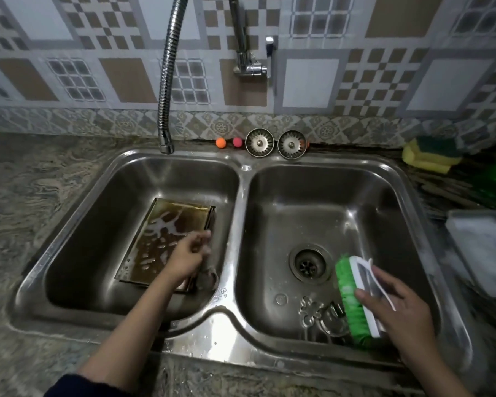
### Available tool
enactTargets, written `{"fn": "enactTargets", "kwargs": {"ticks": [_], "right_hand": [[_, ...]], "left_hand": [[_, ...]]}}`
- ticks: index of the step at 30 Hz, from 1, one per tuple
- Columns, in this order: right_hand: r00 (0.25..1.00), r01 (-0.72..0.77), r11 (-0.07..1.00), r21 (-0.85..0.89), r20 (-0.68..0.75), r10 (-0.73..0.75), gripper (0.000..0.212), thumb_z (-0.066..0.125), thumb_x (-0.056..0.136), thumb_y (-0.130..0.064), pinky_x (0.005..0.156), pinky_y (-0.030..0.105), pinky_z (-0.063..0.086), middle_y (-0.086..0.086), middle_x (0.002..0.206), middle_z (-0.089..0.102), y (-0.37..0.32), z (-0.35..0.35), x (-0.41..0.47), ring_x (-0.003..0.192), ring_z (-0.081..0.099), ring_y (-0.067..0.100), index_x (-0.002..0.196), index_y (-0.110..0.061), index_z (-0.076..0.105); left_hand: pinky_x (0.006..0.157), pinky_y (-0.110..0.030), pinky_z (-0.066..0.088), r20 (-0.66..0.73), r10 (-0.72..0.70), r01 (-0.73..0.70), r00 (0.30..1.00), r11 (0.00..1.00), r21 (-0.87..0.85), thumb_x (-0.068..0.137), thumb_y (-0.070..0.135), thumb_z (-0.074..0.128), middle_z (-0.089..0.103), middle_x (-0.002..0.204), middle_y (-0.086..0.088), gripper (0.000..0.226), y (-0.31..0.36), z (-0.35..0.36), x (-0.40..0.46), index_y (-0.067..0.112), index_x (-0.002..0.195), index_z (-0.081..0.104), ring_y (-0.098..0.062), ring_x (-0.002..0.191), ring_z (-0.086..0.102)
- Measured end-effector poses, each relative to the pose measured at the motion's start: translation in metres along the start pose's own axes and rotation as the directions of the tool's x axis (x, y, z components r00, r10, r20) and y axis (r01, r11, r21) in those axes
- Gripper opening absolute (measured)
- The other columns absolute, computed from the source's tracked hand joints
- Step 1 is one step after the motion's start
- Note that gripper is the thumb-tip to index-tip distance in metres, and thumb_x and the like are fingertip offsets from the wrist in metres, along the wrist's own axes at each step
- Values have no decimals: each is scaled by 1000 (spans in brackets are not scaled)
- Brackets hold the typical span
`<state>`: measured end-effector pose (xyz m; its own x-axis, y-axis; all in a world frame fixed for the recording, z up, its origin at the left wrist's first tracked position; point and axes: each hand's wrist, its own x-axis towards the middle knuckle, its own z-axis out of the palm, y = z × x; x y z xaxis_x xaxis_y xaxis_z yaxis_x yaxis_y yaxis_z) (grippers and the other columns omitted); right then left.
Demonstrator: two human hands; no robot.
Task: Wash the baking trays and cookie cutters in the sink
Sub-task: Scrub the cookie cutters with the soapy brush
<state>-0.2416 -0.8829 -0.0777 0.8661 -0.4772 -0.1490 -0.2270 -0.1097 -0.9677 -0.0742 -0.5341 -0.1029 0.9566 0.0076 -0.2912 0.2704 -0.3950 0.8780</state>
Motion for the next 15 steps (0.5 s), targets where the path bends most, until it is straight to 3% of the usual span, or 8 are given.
{"fn": "enactTargets", "kwargs": {"ticks": [1, 3, 6, 9, 11, 13, 15], "right_hand": [[1000, -7, 1000, 9, -13, 7, 56, 83, 63, -13, 69, 20, 58, -14, 86, 73, 1, -4, 3, 92, 68, 14, 114, -27, 65], [1000, -15, 999, 44, -21, 15, 63, 88, 56, -33, 81, 39, 58, -8, 94, 75, 1, -10, 8, 94, 70, 18, 115, -32, 66], [999, -16, 995, 95, -38, 20, 78, 87, 48, -51, 89, 50, 54, -1, 100, 74, -2, -14, 14, 95, 70, 19, 120, -34, 63], [999, -6, 993, 116, -38, 11, 82, 86, 48, -56, 89, 48, 54, -1, 100, 74, -7, -13, 16, 95, 70, 17, 122, -31, 62], [999, -2, 991, 132, -32, 6, 71, 86, 58, -39, 90, 48, 53, 1, 100, 74, -9, -14, 16, 96, 70, 17, 123, -27, 61], [999, 2, 990, 141, -48, 5, 65, 81, 61, -30, 88, 46, 54, -1, 98, 75, -8, -19, 15, 93, 71, 15, 123, -28, 61], [998, 10, 990, 144, -61, -2, 64, 80, 61, -29, 84, 42, 56, -2, 96, 75, -8, -25, 13, 92, 71, 14, 123, -30, 62]], "left_hand": [[89, -18, 44, -60, 81, -83, 995, 996, -37, 87, -5, 59, 62, 116, -3, 37, 16, 1, -6, 9, 120, 59, -15, 111, 57], [92, -19, 45, -95, 262, -268, 960, 962, -58, 87, 3, 62, 65, 112, 1, 29, 51, 9, -23, 13, 114, 62, -8, 104, 60], [85, -14, 49, 63, 379, -371, 923, 923, -102, 85, 1, 64, 67, 101, 2, 23, 82, 45, -46, 12, 105, 64, -3, 91, 63], [82, -29, 52, 420, 294, -344, 858, 938, 46, 77, 4, 70, 64, 92, 2, 29, 75, 101, -45, 19, 101, 63, -11, 85, 62], [85, -36, 53, 599, 157, -365, 785, 899, 243, 76, 4, 70, 62, 99, -1, 36, 61, 138, -39, 14, 110, 61, -17, 91, 61], [89, -33, 50, 696, 81, -474, 714, 788, 394, 77, 6, 69, 61, 114, -6, 45, 46, 170, -36, 11, 121, 56, -21, 104, 60], [93, -32, 46, 755, 61, -625, 652, 607, 490, 78, 16, 71, 54, 129, -10, 59, 32, 197, -35, 12, 131, 47, -26, 116, 53]]}}
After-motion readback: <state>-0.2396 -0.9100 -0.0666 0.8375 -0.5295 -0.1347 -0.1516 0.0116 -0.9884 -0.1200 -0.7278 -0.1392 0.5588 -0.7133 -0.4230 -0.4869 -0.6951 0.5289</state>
